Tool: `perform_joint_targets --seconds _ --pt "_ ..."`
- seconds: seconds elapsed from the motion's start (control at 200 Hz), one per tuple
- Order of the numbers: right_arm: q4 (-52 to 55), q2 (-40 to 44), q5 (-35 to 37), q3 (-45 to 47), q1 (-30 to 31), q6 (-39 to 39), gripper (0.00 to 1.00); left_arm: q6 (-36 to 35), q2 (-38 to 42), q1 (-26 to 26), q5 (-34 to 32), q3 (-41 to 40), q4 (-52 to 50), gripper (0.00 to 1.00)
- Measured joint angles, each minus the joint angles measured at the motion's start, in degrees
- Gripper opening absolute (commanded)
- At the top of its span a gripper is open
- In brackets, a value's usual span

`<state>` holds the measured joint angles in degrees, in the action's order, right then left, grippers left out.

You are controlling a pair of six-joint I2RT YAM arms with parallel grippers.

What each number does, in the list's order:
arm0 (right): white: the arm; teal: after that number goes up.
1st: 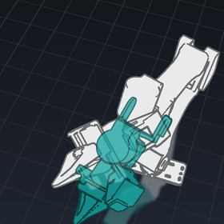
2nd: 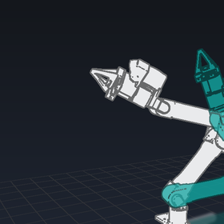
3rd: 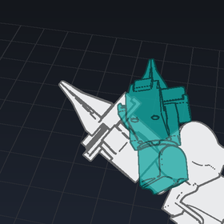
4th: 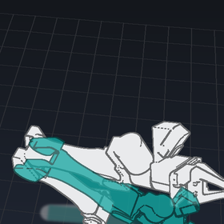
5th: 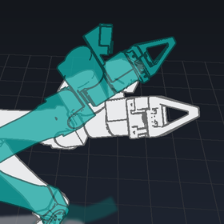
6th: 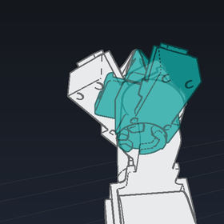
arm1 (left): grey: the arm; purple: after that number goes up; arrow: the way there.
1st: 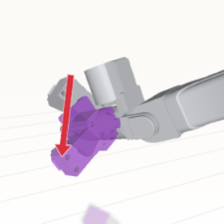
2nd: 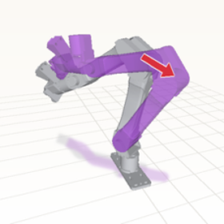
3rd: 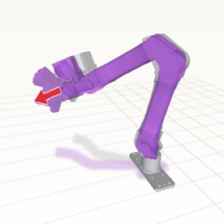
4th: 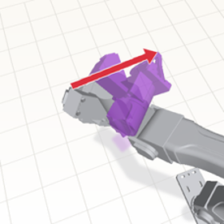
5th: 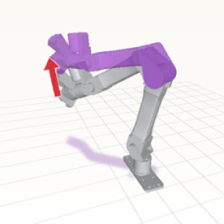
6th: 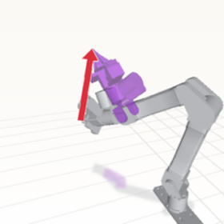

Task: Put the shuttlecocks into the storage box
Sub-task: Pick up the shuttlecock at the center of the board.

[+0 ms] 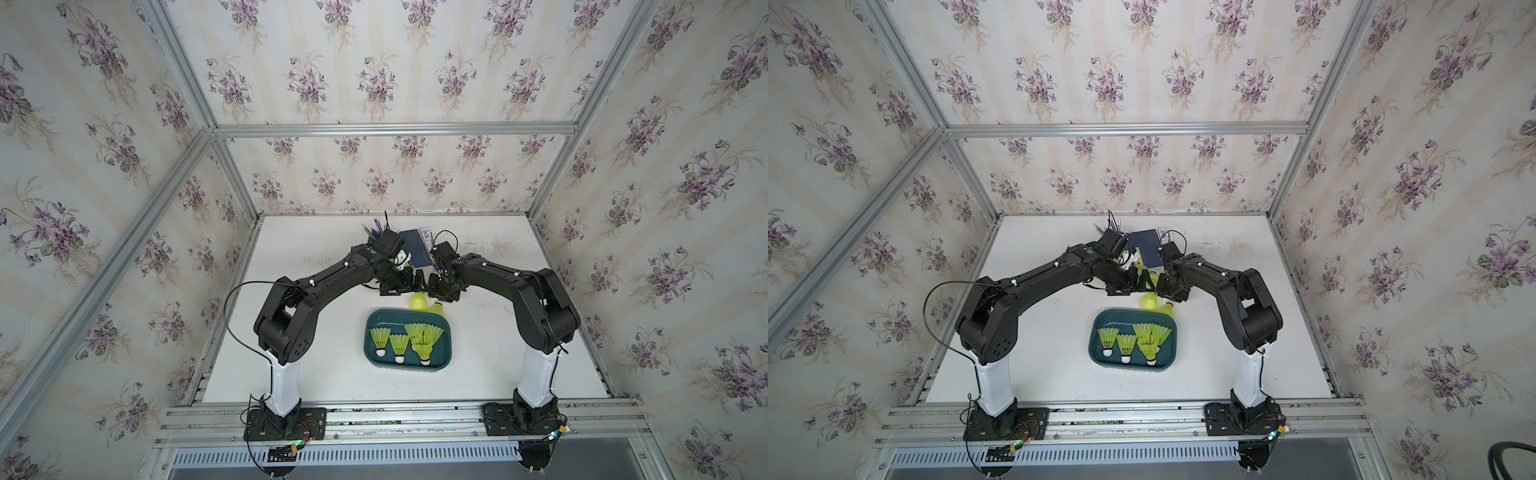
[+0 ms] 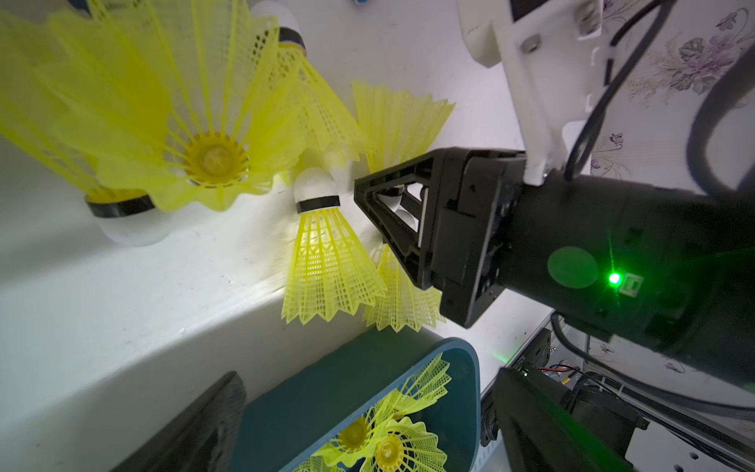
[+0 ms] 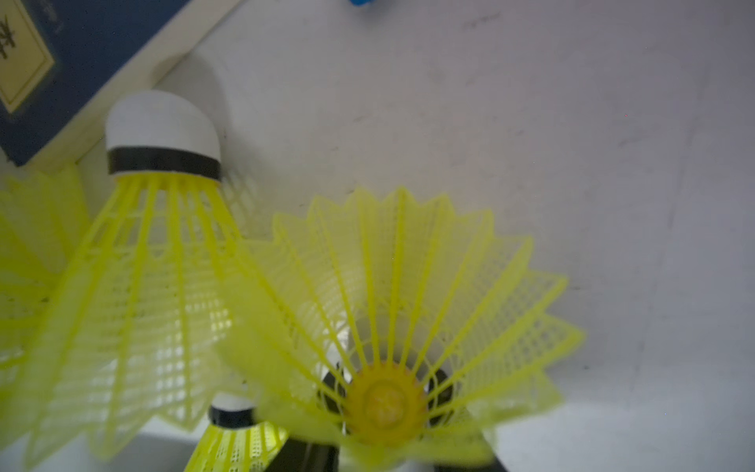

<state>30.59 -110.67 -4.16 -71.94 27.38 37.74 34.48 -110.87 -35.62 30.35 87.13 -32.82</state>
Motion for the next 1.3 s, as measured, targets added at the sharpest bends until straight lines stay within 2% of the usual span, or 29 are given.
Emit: perform_joint_targets --seconds 0.27,0.445,0.904,1.304 --pt "-1.1 0.5 0.1 1.0 -0.1 0.0 0.26 0.1 0.2 0.0 0.1 -1.5 1.1 0.98" --pt "-1.5 1.1 0.4 1.7 -0.2 0.0 0.23 0.1 0.8 0.0 0.1 -1.9 1.2 0.98" --pt "1.1 7.7 3.7 1.7 -0.2 -0.4 0.21 0.1 5.5 -0.6 -1.4 -3.8 1.2 0.98" --pt "5.0 17.0 4.1 3.0 1.3 -0.4 0.21 0.0 11.7 -1.1 -3.2 -8.3 0.4 0.98"
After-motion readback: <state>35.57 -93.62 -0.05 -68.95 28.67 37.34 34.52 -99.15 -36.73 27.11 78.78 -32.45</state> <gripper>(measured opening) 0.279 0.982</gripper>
